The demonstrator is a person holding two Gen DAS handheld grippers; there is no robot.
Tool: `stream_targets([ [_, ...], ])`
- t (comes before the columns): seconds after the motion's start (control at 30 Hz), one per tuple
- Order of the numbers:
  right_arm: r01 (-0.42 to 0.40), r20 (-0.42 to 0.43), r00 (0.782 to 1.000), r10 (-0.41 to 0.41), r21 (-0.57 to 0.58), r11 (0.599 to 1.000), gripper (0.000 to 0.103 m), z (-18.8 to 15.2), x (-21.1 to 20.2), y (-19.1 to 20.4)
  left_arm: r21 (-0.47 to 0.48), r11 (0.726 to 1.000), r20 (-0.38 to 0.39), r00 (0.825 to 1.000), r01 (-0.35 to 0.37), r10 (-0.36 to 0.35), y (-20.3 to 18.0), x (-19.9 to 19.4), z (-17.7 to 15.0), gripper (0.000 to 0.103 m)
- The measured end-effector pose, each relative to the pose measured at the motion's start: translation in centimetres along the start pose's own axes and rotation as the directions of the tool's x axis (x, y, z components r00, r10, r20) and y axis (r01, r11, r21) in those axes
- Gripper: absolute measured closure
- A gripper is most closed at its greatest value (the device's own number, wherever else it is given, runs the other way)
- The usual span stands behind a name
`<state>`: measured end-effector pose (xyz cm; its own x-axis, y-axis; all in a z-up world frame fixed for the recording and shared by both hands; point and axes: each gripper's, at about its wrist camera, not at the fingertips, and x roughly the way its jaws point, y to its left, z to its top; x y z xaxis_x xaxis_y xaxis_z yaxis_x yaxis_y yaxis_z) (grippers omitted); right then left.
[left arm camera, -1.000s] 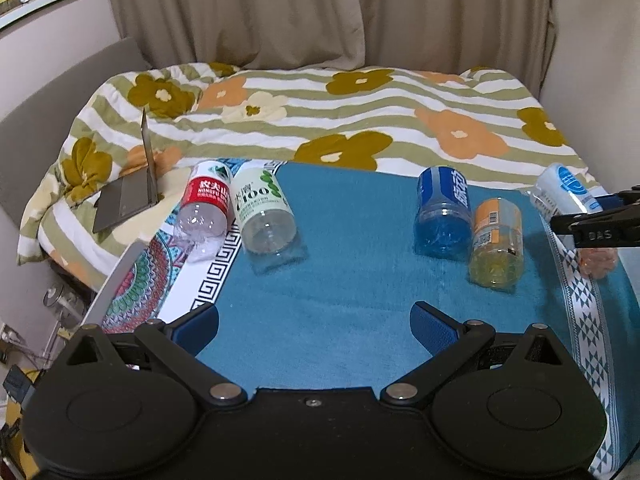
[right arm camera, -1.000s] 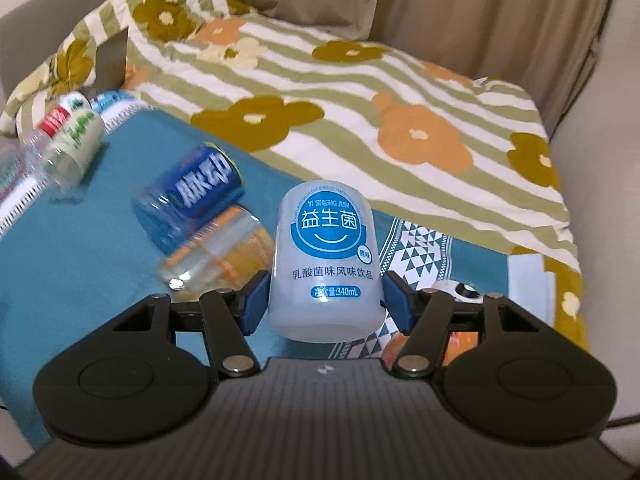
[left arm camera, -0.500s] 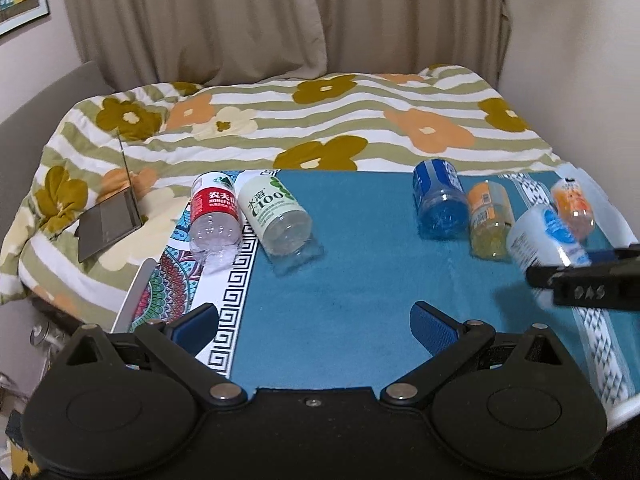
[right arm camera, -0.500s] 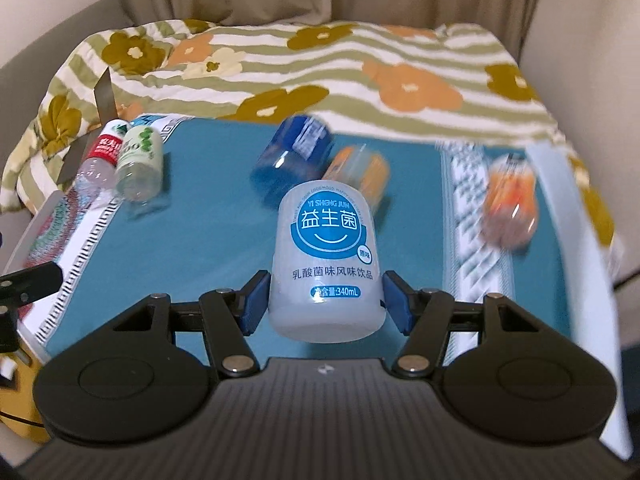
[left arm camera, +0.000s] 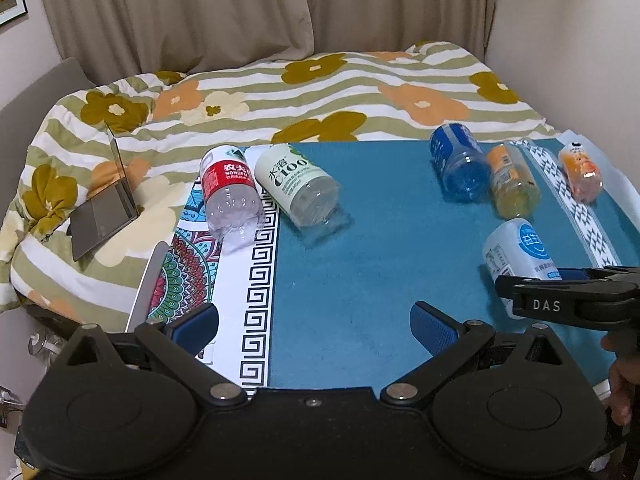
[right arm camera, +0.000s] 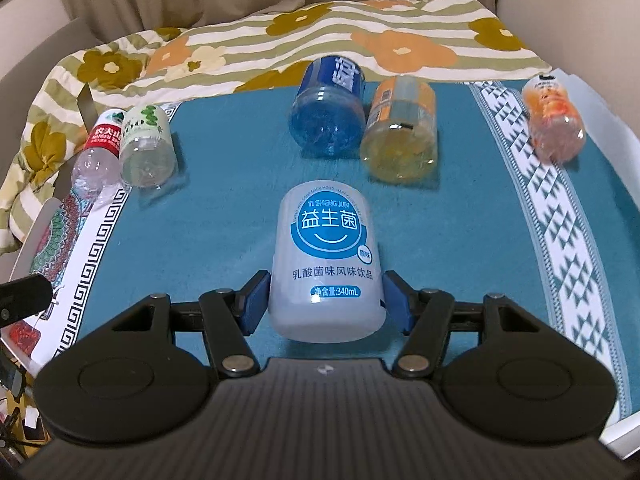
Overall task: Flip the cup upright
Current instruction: 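Carry the cup toward the left tool while the left tool grasps it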
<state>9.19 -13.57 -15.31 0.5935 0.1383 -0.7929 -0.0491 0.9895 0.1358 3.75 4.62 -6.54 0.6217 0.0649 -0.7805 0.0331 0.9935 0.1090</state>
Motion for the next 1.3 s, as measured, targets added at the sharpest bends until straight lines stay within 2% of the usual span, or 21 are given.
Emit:
stream_targets([
  [0.23, 0.013, 0.001, 1.000, -0.013, 0.004, 1.000, 0.025, -0.5, 0.4, 0.5, 0.002, 1.000, -0.005, 1.000, 0.013, -0.013, 0.4, 0.4, 0.0, 0.000],
  [0.37, 0.018, -0.013, 1.000, -0.018, 0.018, 1.000, 0.005, -0.2, 0.4, 0.5, 0.002, 1.000, -0.001, 1.000, 0.016, -0.016, 0.5, 0.4, 0.2, 0.000],
  [0.63, 0.006, -0.024, 1.000, -0.006, 0.003, 1.000, 0.003, 0.5, -0.8, 0.2, -0.009, 1.000, 0.015, 1.000, 0.021, -0.021, 0.2, -0.2, 1.4, 0.000],
  [0.87, -0.015, -0.005, 1.000, 0.015, -0.030, 0.999, 0.000, 1.0, -4.3, -1.9, -0.002, 0.999, 0.029, 0.999, 0.038, -0.038, -2.2, -0.9, 4.1, 0.000],
  [1.07, 0.031, 0.015, 0.999, -0.030, -0.052, 0.998, 0.000, 1.2, -6.7, -6.5, -0.008, 0.995, -0.096, 0.990, 0.103, -0.103, -6.5, 1.2, 6.8, 0.000],
  [1.13, 0.050, 0.022, 0.999, -0.049, -0.078, 0.996, 0.000, 1.1, -7.1, -8.2, -0.018, 0.992, -0.143, 0.982, 0.124, -0.125, -8.0, 2.3, 7.7, 0.000],
  [1.2, 0.059, -0.008, 0.998, -0.060, -0.096, 0.994, 0.000, 1.1, -6.9, -9.7, -0.038, 0.990, -0.191, 0.971, 0.139, -0.143, -9.4, 3.5, 8.4, 0.000],
  [1.3, 0.027, -0.035, 0.999, -0.030, -0.079, 0.996, 0.000, 0.9, -6.6, -12.3, -0.051, 0.989, -0.268, 0.953, 0.136, -0.145, -11.4, 5.5, 9.1, 0.001],
])
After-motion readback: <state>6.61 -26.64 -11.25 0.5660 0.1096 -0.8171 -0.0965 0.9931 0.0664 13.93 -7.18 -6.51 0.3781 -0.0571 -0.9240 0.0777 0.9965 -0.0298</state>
